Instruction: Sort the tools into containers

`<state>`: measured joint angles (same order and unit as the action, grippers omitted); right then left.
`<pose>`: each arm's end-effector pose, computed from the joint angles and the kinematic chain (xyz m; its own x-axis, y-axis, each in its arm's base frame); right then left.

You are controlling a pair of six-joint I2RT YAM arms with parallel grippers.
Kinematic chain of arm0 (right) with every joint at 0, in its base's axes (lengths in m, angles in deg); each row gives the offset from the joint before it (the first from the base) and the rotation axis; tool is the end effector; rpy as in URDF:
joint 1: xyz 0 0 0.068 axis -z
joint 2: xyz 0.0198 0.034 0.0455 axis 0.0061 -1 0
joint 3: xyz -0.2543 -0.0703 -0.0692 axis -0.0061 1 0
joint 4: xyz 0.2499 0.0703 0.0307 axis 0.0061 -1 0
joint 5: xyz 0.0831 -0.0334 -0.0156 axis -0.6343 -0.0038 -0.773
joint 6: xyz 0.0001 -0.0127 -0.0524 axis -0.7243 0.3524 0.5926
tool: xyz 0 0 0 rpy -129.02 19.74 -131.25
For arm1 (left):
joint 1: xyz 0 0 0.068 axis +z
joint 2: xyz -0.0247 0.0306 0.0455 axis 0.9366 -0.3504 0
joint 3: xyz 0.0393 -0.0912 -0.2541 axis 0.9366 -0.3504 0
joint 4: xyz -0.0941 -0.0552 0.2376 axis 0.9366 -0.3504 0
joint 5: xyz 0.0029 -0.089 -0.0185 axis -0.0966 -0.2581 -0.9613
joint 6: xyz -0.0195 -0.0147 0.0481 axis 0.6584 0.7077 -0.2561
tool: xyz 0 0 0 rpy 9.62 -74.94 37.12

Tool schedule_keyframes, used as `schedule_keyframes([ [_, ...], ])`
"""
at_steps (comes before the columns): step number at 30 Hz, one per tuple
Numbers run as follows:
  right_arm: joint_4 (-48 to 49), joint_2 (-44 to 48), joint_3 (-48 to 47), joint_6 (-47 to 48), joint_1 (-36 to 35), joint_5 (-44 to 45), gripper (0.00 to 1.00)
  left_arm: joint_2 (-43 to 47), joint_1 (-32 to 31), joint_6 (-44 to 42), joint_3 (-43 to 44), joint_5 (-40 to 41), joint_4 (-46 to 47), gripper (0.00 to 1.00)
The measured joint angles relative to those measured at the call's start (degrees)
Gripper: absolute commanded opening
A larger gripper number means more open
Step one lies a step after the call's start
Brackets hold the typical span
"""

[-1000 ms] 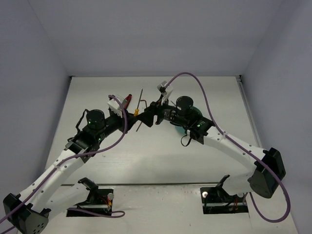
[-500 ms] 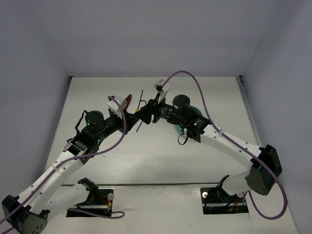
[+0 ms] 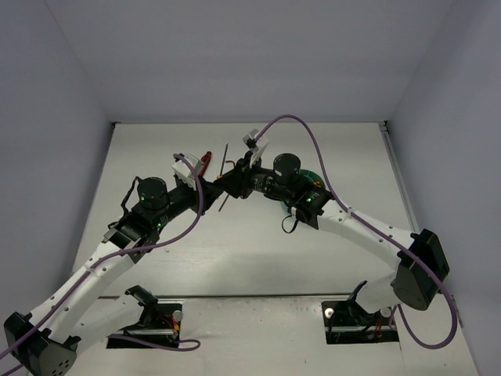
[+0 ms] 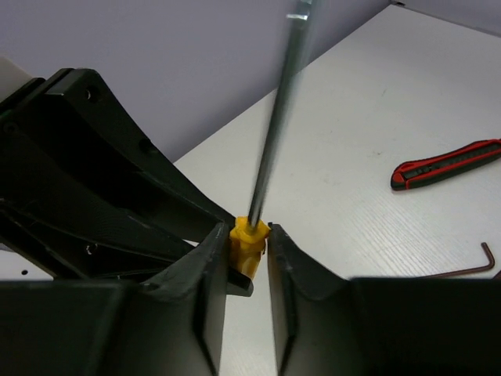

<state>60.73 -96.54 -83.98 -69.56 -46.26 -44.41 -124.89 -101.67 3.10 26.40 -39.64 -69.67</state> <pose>0.2209 0.2544 0.3663 -0.2325 0.2253 -0.9461 -0.9139 0.2822 0.2918 0.1699 -0.1199 0.3584 -0.2158 -0.0922 -0.9721 0.7391 0.6351 -0.2243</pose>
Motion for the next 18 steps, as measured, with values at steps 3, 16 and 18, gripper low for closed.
schedule_keyframes([
  [3, 0.2, 0.0, 0.0, 0.5, 0.0, 0.1, 0.00, 0.0, 0.0, 0.0, 0.0, 0.3, 0.1, 0.45],
  [16, -6.4, 3.3, 0.6, 16.4, 6.6, 10.0, 0.00, -2.4, 0.2, 2.1, 4.6, 11.5, -11.1, 0.80],
  [18, -6.5, 4.4, 1.2, 18.7, 10.3, 11.5, 0.00, -4.8, 1.6, 2.0, 8.5, 13.1, -15.8, 0.80],
])
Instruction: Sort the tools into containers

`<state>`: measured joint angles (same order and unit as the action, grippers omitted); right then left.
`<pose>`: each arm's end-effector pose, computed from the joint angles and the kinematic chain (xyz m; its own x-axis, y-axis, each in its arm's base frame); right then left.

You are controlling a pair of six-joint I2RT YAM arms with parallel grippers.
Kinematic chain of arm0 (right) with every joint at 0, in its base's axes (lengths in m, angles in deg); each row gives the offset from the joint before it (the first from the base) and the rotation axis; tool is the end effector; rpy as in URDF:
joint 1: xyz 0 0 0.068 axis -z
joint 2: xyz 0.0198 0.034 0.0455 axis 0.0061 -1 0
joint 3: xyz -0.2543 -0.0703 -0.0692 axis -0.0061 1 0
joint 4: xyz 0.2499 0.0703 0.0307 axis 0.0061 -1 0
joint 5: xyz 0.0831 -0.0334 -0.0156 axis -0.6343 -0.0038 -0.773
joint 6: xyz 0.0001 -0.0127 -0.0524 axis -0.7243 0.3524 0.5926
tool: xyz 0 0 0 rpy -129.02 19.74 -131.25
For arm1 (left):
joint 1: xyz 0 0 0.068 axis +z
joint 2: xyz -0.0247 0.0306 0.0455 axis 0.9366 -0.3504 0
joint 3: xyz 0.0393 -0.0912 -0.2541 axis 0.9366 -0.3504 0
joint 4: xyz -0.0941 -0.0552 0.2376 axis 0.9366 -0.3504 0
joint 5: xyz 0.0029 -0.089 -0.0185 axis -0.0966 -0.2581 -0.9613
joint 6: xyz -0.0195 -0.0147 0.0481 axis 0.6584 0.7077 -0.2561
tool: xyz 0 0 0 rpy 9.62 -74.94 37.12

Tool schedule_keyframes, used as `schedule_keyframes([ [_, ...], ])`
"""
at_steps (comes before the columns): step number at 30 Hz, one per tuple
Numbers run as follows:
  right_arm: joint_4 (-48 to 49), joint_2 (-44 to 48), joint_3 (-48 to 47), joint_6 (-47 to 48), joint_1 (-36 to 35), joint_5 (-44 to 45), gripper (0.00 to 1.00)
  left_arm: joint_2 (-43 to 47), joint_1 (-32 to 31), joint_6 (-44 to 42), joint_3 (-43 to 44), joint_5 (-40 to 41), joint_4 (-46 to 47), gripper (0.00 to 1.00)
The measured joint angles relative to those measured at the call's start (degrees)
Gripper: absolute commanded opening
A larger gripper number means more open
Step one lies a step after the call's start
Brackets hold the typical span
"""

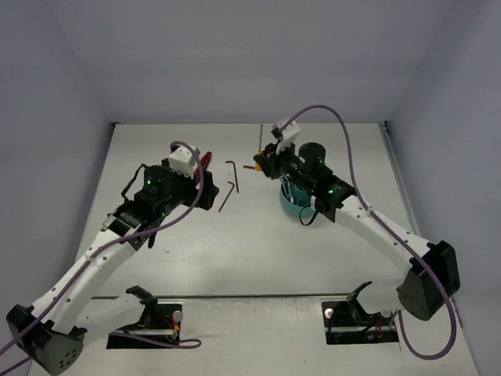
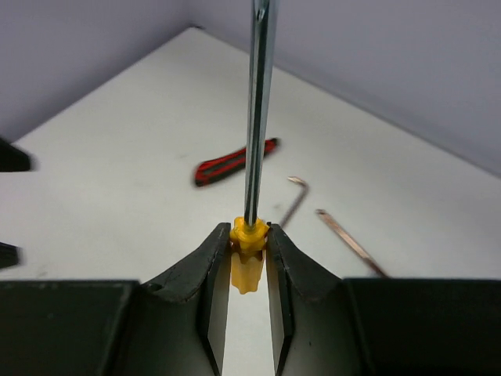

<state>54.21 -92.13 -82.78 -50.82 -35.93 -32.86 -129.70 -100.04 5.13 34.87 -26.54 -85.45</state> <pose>0.2541 0.1957 0.3707 0.0520 0.0791 -0.9955 -0.7473 0.6644 0.0137 0.1872 -0.1141 0.3645 -0.3715 -0.0554 -0.9268 0.5034 0.8267 -0.2513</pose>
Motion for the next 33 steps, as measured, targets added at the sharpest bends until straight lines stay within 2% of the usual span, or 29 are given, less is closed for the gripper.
schedule_keyframes([
  [5, 0.0, 0.5, 1.8, 4.9, 8.8, 4.4, 0.00, -5.5, 7.5, 0.0, 6.4, -0.6, -7.1, 0.80],
  [8, 0.2, -0.5, 3.2, 6.5, 12.9, 4.7, 0.00, -6.8, 11.2, -0.1, 6.1, -1.0, -9.4, 0.80],
  [13, 1.8, -4.7, 5.4, 8.0, 17.5, 4.3, 0.00, -6.3, 12.6, -0.3, 1.3, -0.6, -10.4, 0.80],
  [23, 4.0, -11.2, 8.9, 10.8, 17.9, 3.1, 0.01, -4.6, 14.6, -1.6, -0.5, 2.2, -11.0, 0.80],
  [29, 6.2, -12.0, 12.3, 13.2, 17.9, 3.0, 0.06, -3.5, 14.6, -1.8, -0.7, 2.5, -10.9, 0.80],
  [33, 6.8, -12.0, 12.6, 13.8, 17.9, 2.5, 0.15, -3.5, 14.6, -1.8, -0.8, 2.6, -10.9, 0.80],
])
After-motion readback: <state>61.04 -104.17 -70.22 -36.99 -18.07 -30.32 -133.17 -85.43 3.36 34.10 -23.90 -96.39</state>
